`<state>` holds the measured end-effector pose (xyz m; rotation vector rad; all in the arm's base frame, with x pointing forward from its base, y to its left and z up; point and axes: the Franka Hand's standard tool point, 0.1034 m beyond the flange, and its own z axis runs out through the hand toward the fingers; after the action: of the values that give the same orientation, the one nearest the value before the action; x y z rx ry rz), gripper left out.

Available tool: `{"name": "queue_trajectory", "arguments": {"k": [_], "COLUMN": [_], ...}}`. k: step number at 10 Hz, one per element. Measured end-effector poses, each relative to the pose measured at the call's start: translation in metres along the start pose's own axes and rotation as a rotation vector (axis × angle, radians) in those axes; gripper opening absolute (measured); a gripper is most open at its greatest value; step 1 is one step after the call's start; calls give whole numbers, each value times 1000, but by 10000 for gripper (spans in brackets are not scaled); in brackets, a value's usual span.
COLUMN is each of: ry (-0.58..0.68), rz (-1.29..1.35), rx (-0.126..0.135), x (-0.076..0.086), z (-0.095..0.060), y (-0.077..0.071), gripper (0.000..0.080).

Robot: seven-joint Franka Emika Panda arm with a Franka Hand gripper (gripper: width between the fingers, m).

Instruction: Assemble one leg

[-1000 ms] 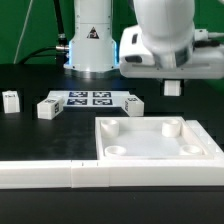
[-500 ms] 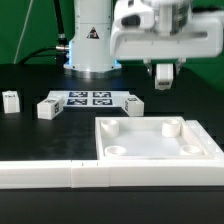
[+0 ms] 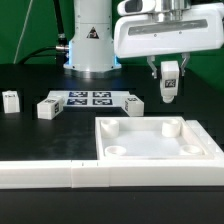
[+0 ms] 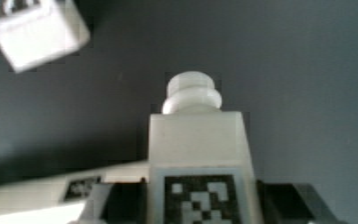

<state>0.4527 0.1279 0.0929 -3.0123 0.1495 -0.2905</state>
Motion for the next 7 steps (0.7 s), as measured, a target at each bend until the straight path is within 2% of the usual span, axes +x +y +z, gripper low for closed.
{"name": "queue_trajectory", "arguments": {"k": [2,3,4,7], "ry": [116,181,147,147], "rz": [-34,-38,-42,-49], "rx": [19,31,22,22], "x": [17,15,9,11], "z": [-10,-9,-4,-4], "y": [-10,-12,-9,-10], "gripper": [290,290,290,290]}}
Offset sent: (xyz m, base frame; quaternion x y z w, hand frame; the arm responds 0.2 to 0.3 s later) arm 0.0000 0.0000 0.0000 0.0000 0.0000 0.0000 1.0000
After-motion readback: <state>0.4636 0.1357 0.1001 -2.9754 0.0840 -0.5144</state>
